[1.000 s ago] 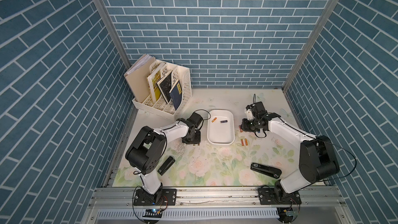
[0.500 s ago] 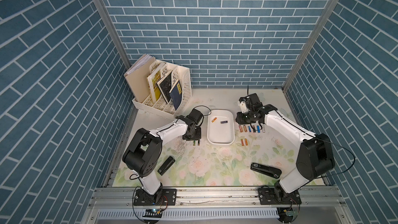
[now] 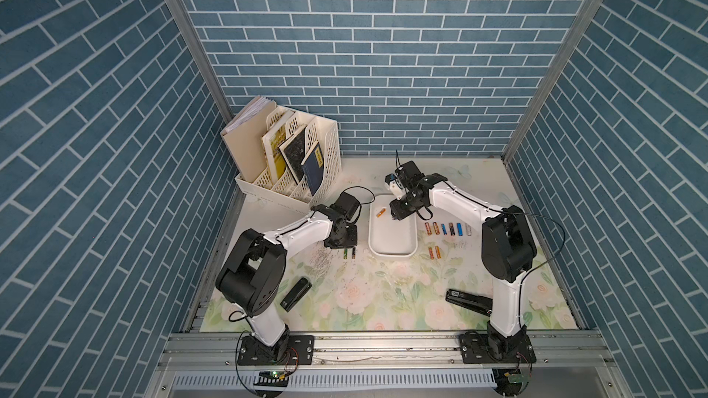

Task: Take the batteries out of the storage box
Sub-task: Pick up the battery from the storage box.

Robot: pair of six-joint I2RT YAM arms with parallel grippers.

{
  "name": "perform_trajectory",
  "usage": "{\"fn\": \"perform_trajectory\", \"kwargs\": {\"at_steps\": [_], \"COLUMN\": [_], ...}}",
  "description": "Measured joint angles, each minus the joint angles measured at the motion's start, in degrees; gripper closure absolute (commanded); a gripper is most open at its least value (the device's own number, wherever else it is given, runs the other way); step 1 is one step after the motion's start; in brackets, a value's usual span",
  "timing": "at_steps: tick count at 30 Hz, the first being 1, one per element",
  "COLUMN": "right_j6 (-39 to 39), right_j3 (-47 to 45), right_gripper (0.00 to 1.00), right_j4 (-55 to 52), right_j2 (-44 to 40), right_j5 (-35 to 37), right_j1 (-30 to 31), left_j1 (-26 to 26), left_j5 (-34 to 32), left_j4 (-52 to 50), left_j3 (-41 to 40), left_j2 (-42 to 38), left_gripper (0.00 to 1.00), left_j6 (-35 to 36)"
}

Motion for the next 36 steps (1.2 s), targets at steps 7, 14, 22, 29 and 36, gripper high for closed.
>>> {"fn": "perform_trajectory", "kwargs": {"at_steps": [7, 14, 22, 29, 36], "right_j6": [-4.24, -5.99, -6.93, -6.95, -6.82], "right_j3": [3.91, 5.68, 6.75, 7.54, 7.58], "right_gripper": [0.50, 0.50, 0.53, 0.71, 0.87], "right_j4": [-1.09, -2.69, -3.26, -4.11, -4.76], "right_j2": [6.19, 9.33, 11.91, 12.22, 12.26], "right_j5": [3.41, 4.52, 4.44, 4.42, 4.37], "right_j1": [0.15, 0.22, 0.42, 0.42, 0.46], "left_j1": [0.55, 0.85, 0.85, 0.94, 0.94], "left_j5": [0.46, 0.63, 0.63, 0.63, 0.63], "left_j4": [0.00, 0.00, 0.00, 0.00, 0.00], "left_j3": [0.13, 0.13, 0.13, 0.13, 0.13], "left_j2": [0.00, 0.00, 0.00, 0.00, 0.00], "left_gripper": [0.65, 0.65, 0.64, 0.64, 0.64], "left_j6": [0.63, 0.92, 1.14, 1.25, 1.25]}}
